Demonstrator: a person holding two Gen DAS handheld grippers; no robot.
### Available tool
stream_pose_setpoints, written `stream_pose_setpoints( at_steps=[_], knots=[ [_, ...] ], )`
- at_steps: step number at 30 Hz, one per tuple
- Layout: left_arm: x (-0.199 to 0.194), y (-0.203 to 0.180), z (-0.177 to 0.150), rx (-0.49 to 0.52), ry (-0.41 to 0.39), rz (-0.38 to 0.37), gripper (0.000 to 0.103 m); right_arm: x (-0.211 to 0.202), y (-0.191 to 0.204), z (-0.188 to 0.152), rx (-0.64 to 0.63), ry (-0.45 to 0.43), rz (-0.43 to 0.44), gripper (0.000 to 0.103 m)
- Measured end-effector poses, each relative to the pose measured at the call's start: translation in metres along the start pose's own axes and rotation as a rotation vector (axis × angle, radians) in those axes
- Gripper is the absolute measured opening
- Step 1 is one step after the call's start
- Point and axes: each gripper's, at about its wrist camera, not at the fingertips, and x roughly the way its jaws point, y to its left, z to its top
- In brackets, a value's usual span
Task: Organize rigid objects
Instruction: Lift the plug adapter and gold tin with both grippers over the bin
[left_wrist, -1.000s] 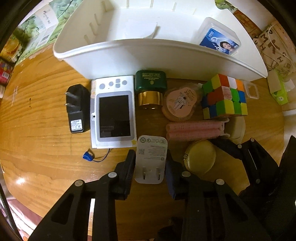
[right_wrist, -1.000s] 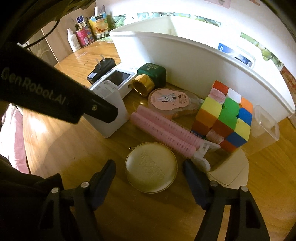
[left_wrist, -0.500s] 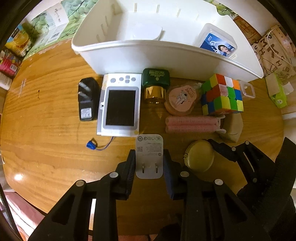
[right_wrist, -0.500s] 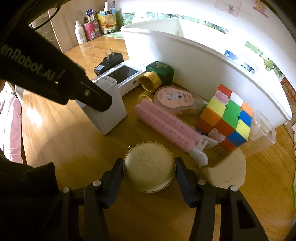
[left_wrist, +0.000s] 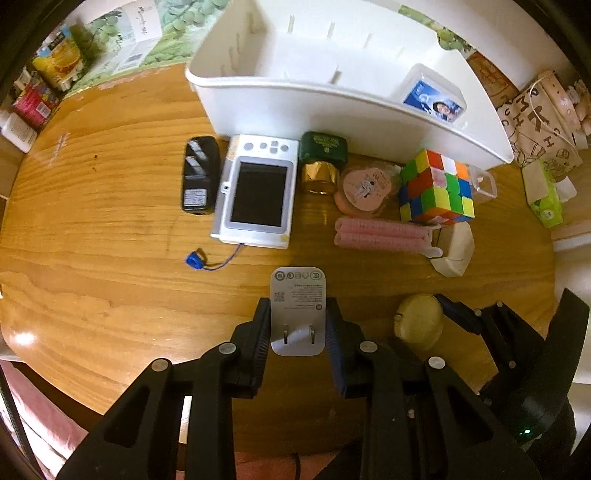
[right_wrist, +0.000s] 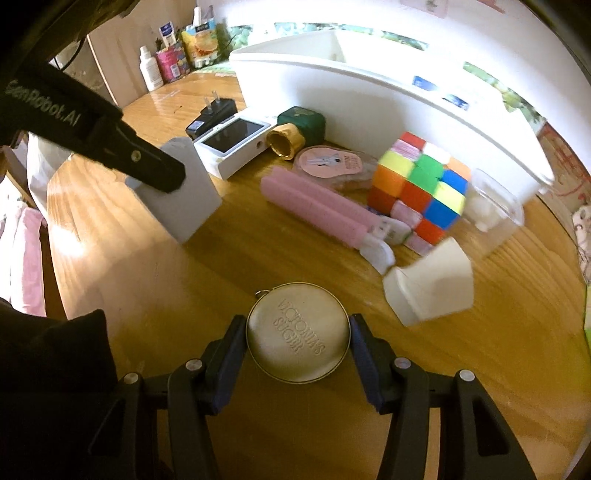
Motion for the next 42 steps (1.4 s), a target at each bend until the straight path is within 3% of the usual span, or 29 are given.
stream_pose_setpoints(
  at_steps=[10, 14, 19, 26, 37, 42],
  knots=[
    [-0.037, 0.005, -0.004, 0.016, -0.079, 0.029, 0.030, -0.045, -0.017, -0.013, 0.053, -0.069, -0.046, 0.055],
    [-0.051, 0.004, 0.001, 0.034, -0.124, 0.042, 0.030, -0.066, -0.025, 0.004, 0.069, -0.123, -0.061, 0.055],
    [-0.056, -0.002, 0.038, 0.037, -0.186, 0.059, 0.030, -0.076, -0.031, 0.032, 0.071, -0.184, -0.083, 0.055],
    [-0.070, -0.006, 0.060, 0.065, -0.268, 0.036, 0.030, -0.089, -0.036, 0.061, 0.055, -0.253, -0.117, 0.055],
    [-0.077, -0.009, 0.087, 0.133, -0.383, -0.004, 0.030, -0.080, -0.051, 0.108, 0.056, -0.355, -0.152, 0.055],
    [-0.070, -0.015, 0.100, 0.186, -0.446, 0.013, 0.030, -0.064, -0.060, 0.123, 0.060, -0.366, -0.162, 0.055]
  ],
)
